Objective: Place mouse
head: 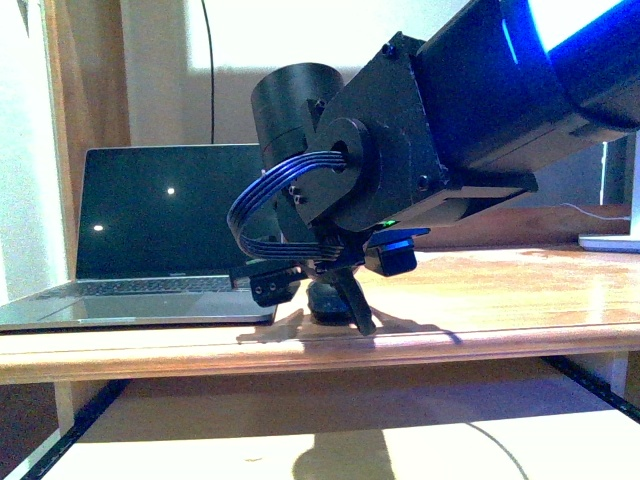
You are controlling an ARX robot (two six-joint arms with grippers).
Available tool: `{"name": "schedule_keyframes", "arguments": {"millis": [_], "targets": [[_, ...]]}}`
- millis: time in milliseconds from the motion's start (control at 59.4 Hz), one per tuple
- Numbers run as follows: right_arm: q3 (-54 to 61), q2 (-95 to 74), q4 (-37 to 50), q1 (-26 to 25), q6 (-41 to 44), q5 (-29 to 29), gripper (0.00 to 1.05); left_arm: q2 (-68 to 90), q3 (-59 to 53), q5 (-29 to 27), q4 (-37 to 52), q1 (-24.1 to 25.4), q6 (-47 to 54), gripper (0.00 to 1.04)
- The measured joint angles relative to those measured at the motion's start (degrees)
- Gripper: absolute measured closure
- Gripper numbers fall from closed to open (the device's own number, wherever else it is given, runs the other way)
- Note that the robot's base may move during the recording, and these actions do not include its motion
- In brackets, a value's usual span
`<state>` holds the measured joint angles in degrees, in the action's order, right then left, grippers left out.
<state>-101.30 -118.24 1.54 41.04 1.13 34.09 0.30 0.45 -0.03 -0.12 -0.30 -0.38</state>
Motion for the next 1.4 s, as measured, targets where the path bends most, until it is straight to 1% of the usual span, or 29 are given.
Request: {"name": "schedule_keyframes", "arguments": {"millis": [17, 51, 118, 219, 387, 421, 522, 623, 674, 707, 792, 809, 859, 893, 994, 1095, 1179, 1230, 1314, 1398], "targets": [[0.0, 0.1, 0.3, 0.0, -0.2, -0.3, 0.08, 0.0, 0.0, 0.0, 0.0, 0.0, 0.0, 0.08], [0.5, 0.4, 1.0, -0.2, -0.4, -0.6, 0.06, 0.0, 0.0, 0.0, 0.0, 0.0, 0.0, 0.08], [2.5, 1.8, 2.7, -0.6, -1.2, -1.6, 0.07, 0.0, 0.0, 0.0, 0.0, 0.0, 0.0, 0.08], [7.7, 5.9, 6.6, -1.9, -2.6, -4.5, 0.07, 0.0, 0.0, 0.0, 0.0, 0.0, 0.0, 0.08], [20.2, 17.0, 14.3, -5.9, -4.4, -11.8, 0.07, 0.0, 0.0, 0.0, 0.0, 0.0, 0.0, 0.08], [24.2, 20.5, 15.9, -7.3, -4.8, -14.3, 0.07, 0.0, 0.0, 0.0, 0.0, 0.0, 0.0, 0.08], [39.9, 33.6, 21.3, -13.2, -5.5, -26.3, 0.07, 0.0, 0.0, 0.0, 0.0, 0.0, 0.0, 0.08], [56.6, 46.1, 25.1, -20.2, -5.4, -42.2, 0.07, 0.0, 0.0, 0.0, 0.0, 0.0, 0.0, 0.08], [62.2, 50.1, 26.1, -23.0, -5.3, -46.9, 0.07, 0.0, 0.0, 0.0, 0.0, 0.0, 0.0, 0.08], [66.5, 53.0, 27.1, -25.2, -4.8, -51.4, 0.07, 0.0, 0.0, 0.0, 0.0, 0.0, 0.0, 0.08], [73.6, 57.5, 27.7, -28.9, -3.8, -57.6, 0.07, 0.0, 0.0, 0.0, 0.0, 0.0, 0.0, 0.08], [75.4, 58.7, 27.8, -29.9, -3.3, -60.2, 0.07, 0.0, 0.0, 0.0, 0.0, 0.0, 0.0, 0.08], [78.8, 60.9, 27.8, -32.0, -2.4, -64.5, 0.07, 0.0, 0.0, 0.0, 0.0, 0.0, 0.0, 0.08], [81.7, 63.0, 27.6, -34.2, -1.4, -68.9, 0.07, 0.0, 0.0, 0.0, 0.0, 0.0, 0.0, 0.08], [86.6, 66.2, 26.4, -40.0, 2.0, -78.3, 0.07, 0.0, 0.0, 0.0, 0.0, 0.0, 0.0, 0.08], [89.9, 66.6, 23.1, -45.9, 7.4, -86.0, 0.07, 0.0, 0.0, 0.0, 0.0, 0.0, 0.0, 0.08], [91.4, 66.1, 20.7, -49.9, 12.2, -90.3, 0.07, 0.0, 0.0, 0.0, 0.0, 0.0, 0.0, 0.08], [91.7, 65.4, 19.8, -51.1, 14.0, -91.4, 0.07, 0.0, 0.0, 0.0, 0.0, 0.0, 0.0, 0.08], [92.0, 63.8, 18.9, -51.4, 18.1, -91.1, 0.07, 0.0, 0.0, 0.0, 0.0, 0.0, 0.0, 0.08], [92.7, 61.5, 21.0, -50.2, 20.5, -89.0, 0.07, 0.0, 0.0, 0.0, 0.0, 0.0, 0.0, 0.08]]}}
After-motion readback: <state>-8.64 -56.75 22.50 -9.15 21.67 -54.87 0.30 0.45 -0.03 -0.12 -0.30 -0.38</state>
